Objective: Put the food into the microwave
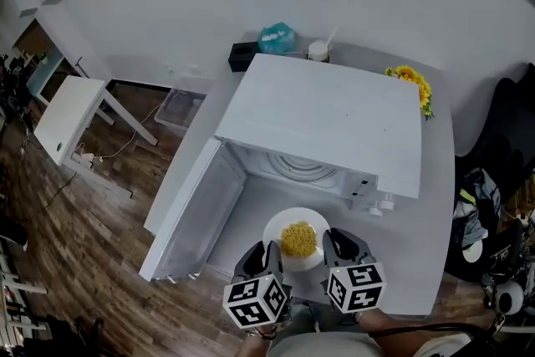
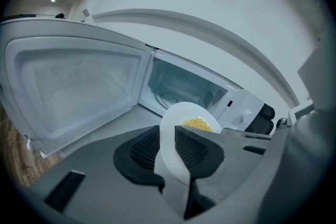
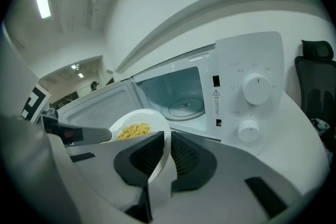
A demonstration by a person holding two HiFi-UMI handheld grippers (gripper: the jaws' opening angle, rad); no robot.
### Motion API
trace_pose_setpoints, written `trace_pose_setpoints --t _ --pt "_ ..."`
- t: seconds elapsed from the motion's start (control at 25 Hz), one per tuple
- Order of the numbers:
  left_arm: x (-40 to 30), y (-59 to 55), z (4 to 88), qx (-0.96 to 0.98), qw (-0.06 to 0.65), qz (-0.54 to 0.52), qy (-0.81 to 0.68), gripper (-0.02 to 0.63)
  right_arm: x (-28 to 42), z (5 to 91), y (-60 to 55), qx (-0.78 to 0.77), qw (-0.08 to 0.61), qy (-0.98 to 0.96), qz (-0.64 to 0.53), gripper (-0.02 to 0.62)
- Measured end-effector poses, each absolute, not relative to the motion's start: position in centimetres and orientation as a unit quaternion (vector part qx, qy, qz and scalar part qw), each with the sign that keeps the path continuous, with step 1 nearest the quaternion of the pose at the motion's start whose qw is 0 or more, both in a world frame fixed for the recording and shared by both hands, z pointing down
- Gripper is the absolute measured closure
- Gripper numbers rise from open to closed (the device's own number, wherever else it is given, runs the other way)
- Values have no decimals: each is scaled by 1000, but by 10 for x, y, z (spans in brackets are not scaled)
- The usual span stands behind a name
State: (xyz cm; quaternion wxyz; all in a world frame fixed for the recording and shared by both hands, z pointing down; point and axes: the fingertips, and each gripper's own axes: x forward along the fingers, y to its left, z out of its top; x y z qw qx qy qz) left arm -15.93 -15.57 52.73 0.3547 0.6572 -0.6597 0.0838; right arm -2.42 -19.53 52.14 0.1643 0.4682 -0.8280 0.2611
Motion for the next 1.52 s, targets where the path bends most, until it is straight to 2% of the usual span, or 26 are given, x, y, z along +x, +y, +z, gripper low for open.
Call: trace_pose_setpoints --t 0.36,1.52 --pt "-164 -178 506 670 335 71 -658 512 -28 502 -215 478 143 -829 252 543" --pt "-201 -297 565 687 328 45 -647 519 -56 559 -319 558 89 -782 262 543"
